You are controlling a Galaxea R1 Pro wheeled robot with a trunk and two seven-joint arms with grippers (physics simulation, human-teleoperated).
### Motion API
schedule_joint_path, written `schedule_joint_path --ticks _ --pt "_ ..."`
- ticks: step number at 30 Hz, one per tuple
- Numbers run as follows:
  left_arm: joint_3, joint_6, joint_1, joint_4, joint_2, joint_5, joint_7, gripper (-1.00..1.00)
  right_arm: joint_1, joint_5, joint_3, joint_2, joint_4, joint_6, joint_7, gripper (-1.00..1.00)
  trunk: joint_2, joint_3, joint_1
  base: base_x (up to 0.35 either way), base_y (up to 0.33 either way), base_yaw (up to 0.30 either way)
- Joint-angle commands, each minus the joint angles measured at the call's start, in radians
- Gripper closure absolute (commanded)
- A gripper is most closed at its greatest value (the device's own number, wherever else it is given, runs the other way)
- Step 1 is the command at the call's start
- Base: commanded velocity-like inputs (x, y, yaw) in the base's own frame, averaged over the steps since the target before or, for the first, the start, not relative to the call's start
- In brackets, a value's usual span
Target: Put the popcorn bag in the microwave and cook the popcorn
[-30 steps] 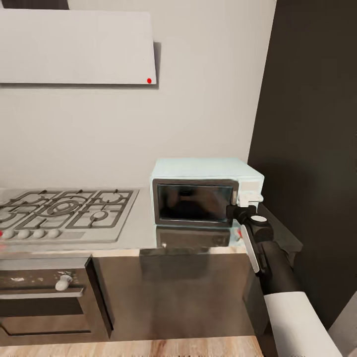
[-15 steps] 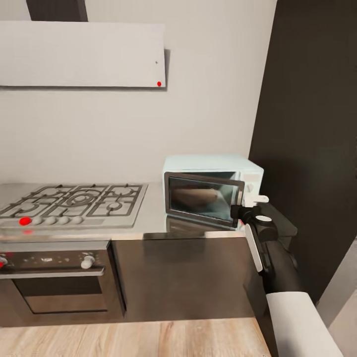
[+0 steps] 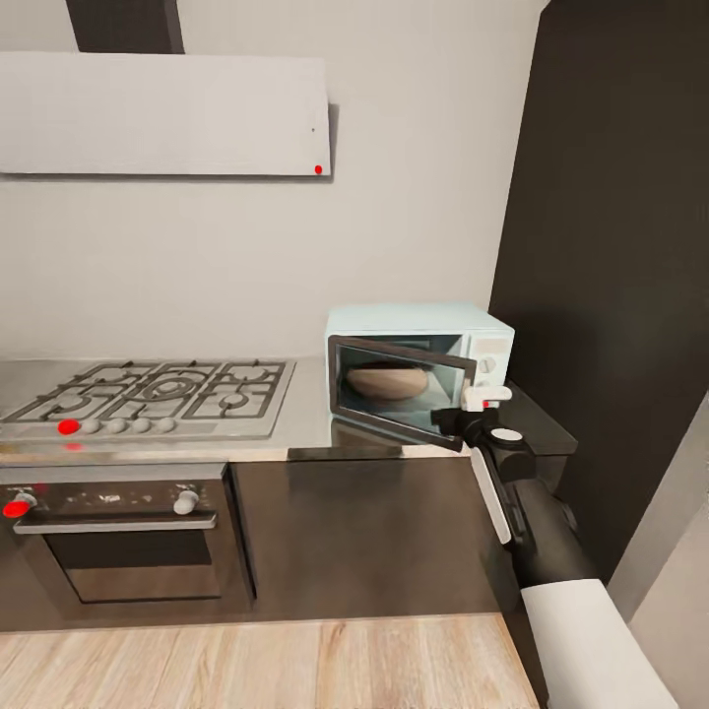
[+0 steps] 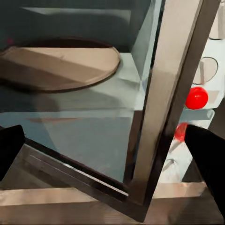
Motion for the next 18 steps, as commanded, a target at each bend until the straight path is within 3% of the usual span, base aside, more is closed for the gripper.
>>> schedule_joint_path --ticks 1,8,10,15,18 --pt "0.001 -0.002 0.000 0.000 0.000 0.004 0.001 -1.00 -0.001 0.002 0.001 0.000 -0.001 0.009 -0.004 -1.00 -0.001 -0.001 0.000 0.000 0.000 0.000" --pt "0.001 -0.002 0.000 0.000 0.000 0.004 0.001 -1.00 0.000 -0.005 0.003 -0.002 0.009 0.033 0.001 -1.00 -0.001 -0.001 0.000 0.000 0.000 0.000" --pt "0.001 -0.003 0.000 0.000 0.000 0.004 0.001 -1.00 0.003 -0.006 0.002 -0.017 0.018 0.037 0.001 -1.00 -0.001 -0.001 0.000 0.000 0.000 0.000" --pt "0.001 -0.002 0.000 0.000 0.000 0.004 0.001 -1.00 0.005 -0.017 0.000 -0.173 0.041 0.043 0.007 -1.00 -0.001 -0.001 0.000 0.000 0.000 0.000" --pt "0.001 -0.002 0.000 0.000 0.000 0.004 0.001 -1.00 0.005 -0.019 -0.003 -0.230 0.043 0.044 0.008 -1.00 -0.001 -0.001 0.000 0.000 0.000 0.000"
